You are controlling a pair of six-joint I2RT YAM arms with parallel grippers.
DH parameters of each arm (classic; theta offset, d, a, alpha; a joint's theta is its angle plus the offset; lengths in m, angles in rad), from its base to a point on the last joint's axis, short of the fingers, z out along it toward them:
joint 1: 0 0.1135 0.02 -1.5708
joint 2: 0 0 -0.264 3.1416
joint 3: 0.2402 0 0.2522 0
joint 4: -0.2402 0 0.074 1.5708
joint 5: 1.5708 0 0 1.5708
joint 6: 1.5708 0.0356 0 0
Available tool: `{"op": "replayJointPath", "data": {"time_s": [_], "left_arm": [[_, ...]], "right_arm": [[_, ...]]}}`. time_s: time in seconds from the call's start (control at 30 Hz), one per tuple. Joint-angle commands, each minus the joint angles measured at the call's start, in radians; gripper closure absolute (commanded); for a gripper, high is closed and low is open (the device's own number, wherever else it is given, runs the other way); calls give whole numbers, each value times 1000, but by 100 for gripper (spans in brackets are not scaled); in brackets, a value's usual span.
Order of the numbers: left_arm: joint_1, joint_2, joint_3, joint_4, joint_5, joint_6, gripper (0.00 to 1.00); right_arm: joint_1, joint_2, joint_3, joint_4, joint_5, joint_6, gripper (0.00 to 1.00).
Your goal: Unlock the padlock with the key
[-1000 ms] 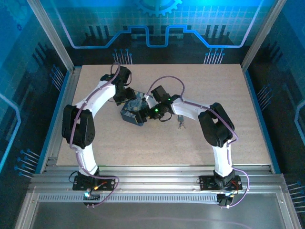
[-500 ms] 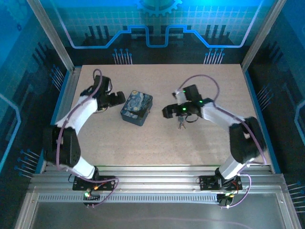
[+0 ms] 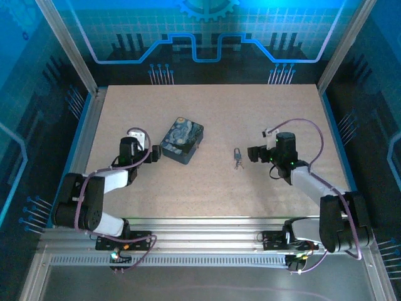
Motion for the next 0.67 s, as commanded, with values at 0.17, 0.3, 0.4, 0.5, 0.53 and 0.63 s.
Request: {"op": "replayJointPath", "data": {"time_s": [0.17, 0.3, 0.4, 0.5, 0.53, 0.63], "left_arm": [[41, 72, -64, 350, 9, -2, 1], [37, 74, -69, 359, 0, -1, 1], [37, 75, -70, 363, 4, 2, 1], [49, 73, -60, 342, 51, 1, 1], [46, 75, -63, 348, 43, 6, 1], [46, 74, -66, 354, 45, 4, 1]], "right_arm": [[-89, 204, -111, 562, -12, -27, 0], [-71, 243, -104, 599, 17, -40, 0], [-72, 231, -92, 554, 20, -34, 0], [-71, 236, -96, 566, 20, -35, 0], [-71, 234, -93, 556, 20, -36, 0], [-72, 234, -94, 561, 20, -35, 0]]}}
